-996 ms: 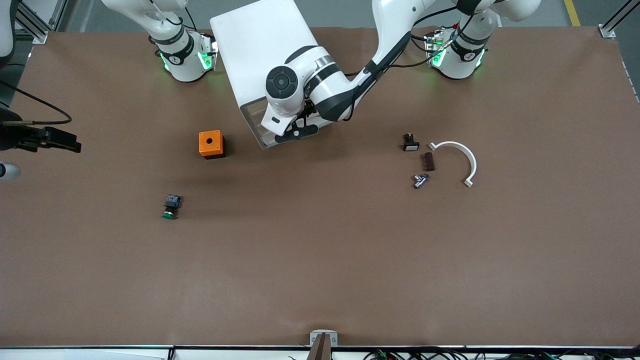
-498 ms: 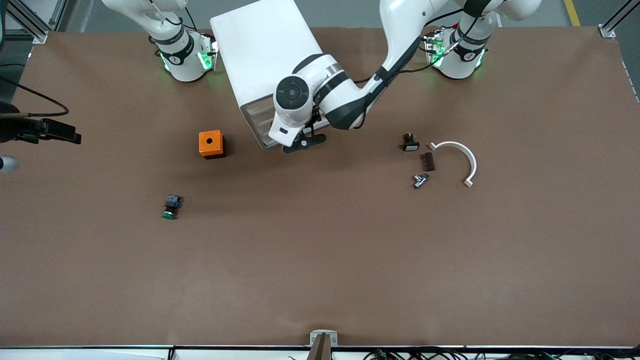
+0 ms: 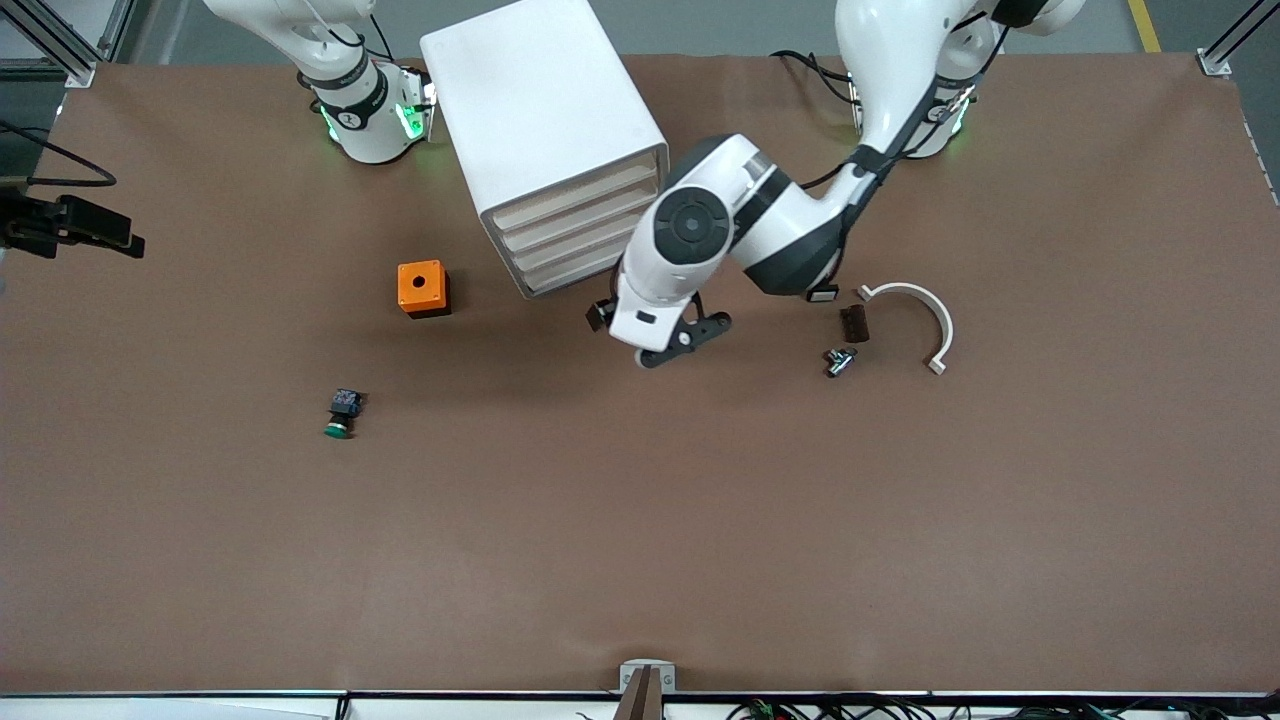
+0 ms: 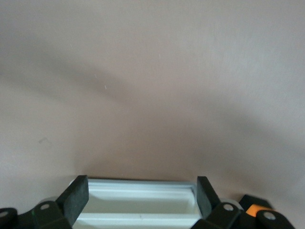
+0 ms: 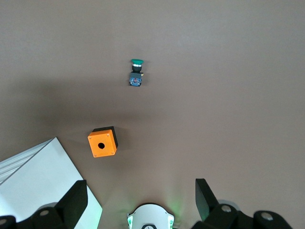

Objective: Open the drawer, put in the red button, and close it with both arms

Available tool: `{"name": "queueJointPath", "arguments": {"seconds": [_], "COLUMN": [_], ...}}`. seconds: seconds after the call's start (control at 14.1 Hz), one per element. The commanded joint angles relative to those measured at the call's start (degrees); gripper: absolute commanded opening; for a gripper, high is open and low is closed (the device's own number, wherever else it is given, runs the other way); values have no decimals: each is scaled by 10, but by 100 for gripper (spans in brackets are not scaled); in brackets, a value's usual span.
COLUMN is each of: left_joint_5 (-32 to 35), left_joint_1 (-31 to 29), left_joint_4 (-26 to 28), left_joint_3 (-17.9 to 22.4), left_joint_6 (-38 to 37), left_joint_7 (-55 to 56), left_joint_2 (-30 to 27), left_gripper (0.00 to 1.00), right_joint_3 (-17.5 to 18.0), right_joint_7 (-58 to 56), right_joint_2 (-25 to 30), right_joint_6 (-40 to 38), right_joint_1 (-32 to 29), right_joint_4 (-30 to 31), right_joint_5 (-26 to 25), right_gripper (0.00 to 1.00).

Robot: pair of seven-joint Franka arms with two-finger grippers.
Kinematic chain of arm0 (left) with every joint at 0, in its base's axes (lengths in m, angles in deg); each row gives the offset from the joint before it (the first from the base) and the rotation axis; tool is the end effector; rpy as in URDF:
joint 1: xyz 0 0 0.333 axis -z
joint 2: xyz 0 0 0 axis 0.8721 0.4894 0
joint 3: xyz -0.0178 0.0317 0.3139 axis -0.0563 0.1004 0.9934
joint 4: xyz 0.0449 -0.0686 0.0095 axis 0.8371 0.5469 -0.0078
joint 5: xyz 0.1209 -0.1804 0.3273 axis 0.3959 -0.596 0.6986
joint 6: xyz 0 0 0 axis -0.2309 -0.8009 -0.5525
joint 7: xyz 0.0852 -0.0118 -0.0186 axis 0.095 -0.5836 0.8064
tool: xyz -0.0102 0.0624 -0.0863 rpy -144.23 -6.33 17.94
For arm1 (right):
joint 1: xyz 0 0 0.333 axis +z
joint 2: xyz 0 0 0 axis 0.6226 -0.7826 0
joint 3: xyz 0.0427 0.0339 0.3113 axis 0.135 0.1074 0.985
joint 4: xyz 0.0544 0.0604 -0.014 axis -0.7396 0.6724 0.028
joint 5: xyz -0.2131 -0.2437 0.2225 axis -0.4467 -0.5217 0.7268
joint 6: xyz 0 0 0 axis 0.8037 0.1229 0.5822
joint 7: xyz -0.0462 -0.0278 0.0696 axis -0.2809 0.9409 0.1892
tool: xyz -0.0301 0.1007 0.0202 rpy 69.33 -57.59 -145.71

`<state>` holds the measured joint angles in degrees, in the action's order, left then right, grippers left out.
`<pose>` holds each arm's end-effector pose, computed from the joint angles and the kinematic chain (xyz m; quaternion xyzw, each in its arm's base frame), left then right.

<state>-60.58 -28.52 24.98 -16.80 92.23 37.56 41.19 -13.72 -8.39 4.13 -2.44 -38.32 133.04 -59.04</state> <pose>0.5241 -0.4938 0.3818 0.9572 0.2534 -0.1195 0.0729 0.5549 -0.0353 0.6283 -0.9951 0.0108 0.0977 0.0128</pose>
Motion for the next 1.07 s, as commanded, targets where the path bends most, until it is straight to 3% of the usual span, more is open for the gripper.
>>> {"name": "queueJointPath", "arguments": {"seconds": [0.0, 0.21, 0.5, 0.64, 1.0], "left_joint_5": [-3, 4, 5, 18, 34], "left_joint_1": [-31, -62, -96, -106, -164], "left_joint_4": [12, 12, 9, 11, 14], "left_joint_3": [0, -1, -2, 0, 1], "left_joint_6": [-1, -1, -1, -2, -157], "left_joint_7": [2, 5, -3, -52, -169], "left_joint_2": [-20, -27, -36, -56, -137], "left_gripper": [100, 100, 100, 100, 100], "right_joint_3": [5, 5, 4, 4, 5], "right_joint_7": [-10, -9, -9, -9, -9], "right_joint_2": [15, 33, 105, 125, 138], "right_joint_6": [1, 1, 80, 93, 94], "right_joint_1": [-11, -11, -16, -11, -9], "right_joint_4": [27, 40, 143, 158, 154], "right_joint_5": [5, 5, 5, 5, 5], "right_gripper": [100, 100, 100, 100, 100]}}
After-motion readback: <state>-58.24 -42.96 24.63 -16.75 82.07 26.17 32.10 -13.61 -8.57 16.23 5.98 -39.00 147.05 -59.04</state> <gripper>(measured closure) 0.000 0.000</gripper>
